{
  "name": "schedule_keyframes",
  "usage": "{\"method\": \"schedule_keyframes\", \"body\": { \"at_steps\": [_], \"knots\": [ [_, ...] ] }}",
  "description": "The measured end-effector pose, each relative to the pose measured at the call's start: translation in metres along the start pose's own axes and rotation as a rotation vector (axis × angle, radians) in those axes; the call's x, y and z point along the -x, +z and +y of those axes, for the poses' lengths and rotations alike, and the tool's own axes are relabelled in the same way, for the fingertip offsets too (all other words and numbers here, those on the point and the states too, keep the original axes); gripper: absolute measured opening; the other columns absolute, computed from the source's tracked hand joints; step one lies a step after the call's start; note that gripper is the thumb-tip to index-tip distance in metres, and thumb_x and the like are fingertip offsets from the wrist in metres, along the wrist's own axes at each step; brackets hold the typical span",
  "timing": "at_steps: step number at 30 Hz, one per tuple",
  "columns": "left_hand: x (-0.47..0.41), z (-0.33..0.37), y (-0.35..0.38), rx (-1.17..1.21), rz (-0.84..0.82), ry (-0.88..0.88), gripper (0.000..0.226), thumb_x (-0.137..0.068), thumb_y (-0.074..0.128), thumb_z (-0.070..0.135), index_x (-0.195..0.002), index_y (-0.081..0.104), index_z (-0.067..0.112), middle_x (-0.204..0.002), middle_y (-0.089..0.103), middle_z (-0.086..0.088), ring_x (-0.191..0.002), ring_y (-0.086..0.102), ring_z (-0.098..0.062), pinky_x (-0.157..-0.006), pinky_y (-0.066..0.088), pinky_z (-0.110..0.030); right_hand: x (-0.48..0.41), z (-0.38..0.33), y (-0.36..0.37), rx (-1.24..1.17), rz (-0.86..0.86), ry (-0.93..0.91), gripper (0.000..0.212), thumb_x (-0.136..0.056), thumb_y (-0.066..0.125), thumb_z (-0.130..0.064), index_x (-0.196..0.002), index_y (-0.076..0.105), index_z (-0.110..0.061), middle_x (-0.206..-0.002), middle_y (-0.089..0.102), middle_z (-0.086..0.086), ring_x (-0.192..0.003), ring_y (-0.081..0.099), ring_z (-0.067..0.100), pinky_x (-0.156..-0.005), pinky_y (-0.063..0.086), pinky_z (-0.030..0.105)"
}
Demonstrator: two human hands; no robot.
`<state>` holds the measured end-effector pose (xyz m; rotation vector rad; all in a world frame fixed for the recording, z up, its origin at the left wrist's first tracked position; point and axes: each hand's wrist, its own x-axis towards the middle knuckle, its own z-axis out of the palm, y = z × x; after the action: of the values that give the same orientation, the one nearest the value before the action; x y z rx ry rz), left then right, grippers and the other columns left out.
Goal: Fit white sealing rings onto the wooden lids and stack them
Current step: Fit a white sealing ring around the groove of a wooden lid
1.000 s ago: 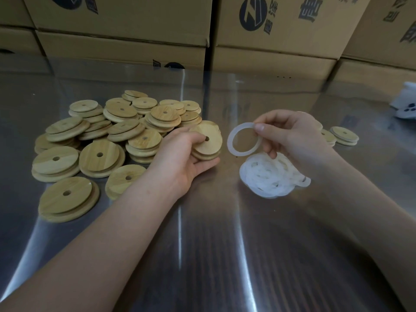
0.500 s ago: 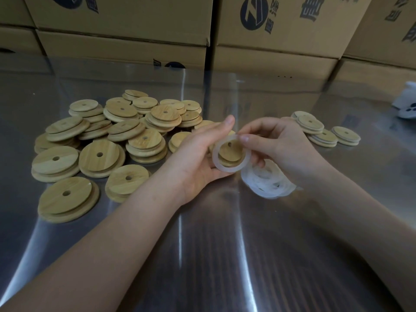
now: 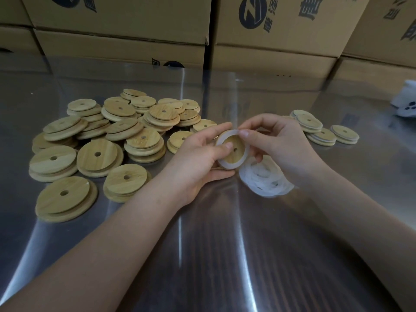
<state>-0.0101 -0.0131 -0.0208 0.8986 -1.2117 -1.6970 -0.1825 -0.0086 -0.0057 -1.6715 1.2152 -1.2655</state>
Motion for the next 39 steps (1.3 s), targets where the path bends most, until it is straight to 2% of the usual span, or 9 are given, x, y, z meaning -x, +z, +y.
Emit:
{"method": "schedule_keyframes", "body": {
  "at_steps": [8,15,17,25,32,39],
  "knots": [
    [0.0028,-0.0005,0.0047,-0.161,0.038,0.096,0.040,-0.097,0.056,0.008,-0.128,0.059,0.033,-0.114,0.071,0.005,-0.105,0.068,-0.012,-0.085,0.059,-0.038,-0.0024,0.0024,-0.0008,0.026,0.021,-0.015,0.013,-0.088,0.069,-0.009,-0.080,0.071,-0.019,-0.068,0.066,-0.003,-0.057,0.056,0.011,-0.049,0.047,0.023],
    [0.0062,-0.0016,0.0070,-0.320,0.116,0.301,0.035,-0.096,0.055,0.001,-0.118,0.062,0.027,-0.103,0.073,-0.002,-0.095,0.071,-0.014,-0.081,0.060,-0.041,-0.0047,0.0033,-0.0036,0.038,0.014,-0.048,0.016,-0.089,0.067,-0.005,-0.080,0.069,-0.019,-0.065,0.065,-0.005,-0.056,0.056,0.012,-0.050,0.047,0.023],
    [0.0065,-0.0012,0.0075,-0.381,0.134,0.369,0.034,-0.094,0.056,-0.002,-0.115,0.062,0.024,-0.102,0.073,-0.003,-0.093,0.071,-0.013,-0.084,0.059,-0.042,-0.0053,0.0036,-0.0042,0.042,0.020,-0.060,0.016,-0.088,0.067,-0.005,-0.080,0.069,-0.018,-0.065,0.064,-0.005,-0.055,0.056,0.012,-0.049,0.047,0.022],
    [0.0064,-0.0009,0.0087,-0.503,0.185,0.516,0.032,-0.089,0.060,-0.005,-0.112,0.064,0.017,-0.107,0.070,0.001,-0.104,0.066,-0.010,-0.095,0.053,-0.040,-0.0064,0.0037,-0.0059,0.102,0.006,-0.127,0.018,-0.088,0.066,-0.006,-0.079,0.067,-0.022,-0.064,0.064,-0.009,-0.055,0.058,0.013,-0.051,0.048,0.022],
    [0.0064,-0.0017,0.0073,-0.553,0.232,0.611,0.024,-0.088,0.064,-0.001,-0.099,0.064,0.020,-0.098,0.069,0.009,-0.100,0.065,-0.005,-0.091,0.054,-0.037,-0.0063,0.0005,-0.0068,0.104,-0.024,-0.166,0.019,-0.086,0.063,-0.008,-0.079,0.066,-0.025,-0.067,0.063,-0.008,-0.057,0.060,0.013,-0.052,0.049,0.024],
    [0.0052,-0.0047,0.0044,-0.650,0.253,0.700,0.019,-0.087,0.067,0.005,-0.097,0.063,0.021,-0.091,0.064,0.015,-0.095,0.063,-0.004,-0.086,0.054,-0.034,-0.0074,0.0011,-0.0054,0.109,-0.001,-0.161,0.021,-0.084,0.064,-0.017,-0.075,0.067,-0.036,-0.068,0.064,-0.009,-0.055,0.060,0.012,-0.050,0.048,0.022]
  ]
}}
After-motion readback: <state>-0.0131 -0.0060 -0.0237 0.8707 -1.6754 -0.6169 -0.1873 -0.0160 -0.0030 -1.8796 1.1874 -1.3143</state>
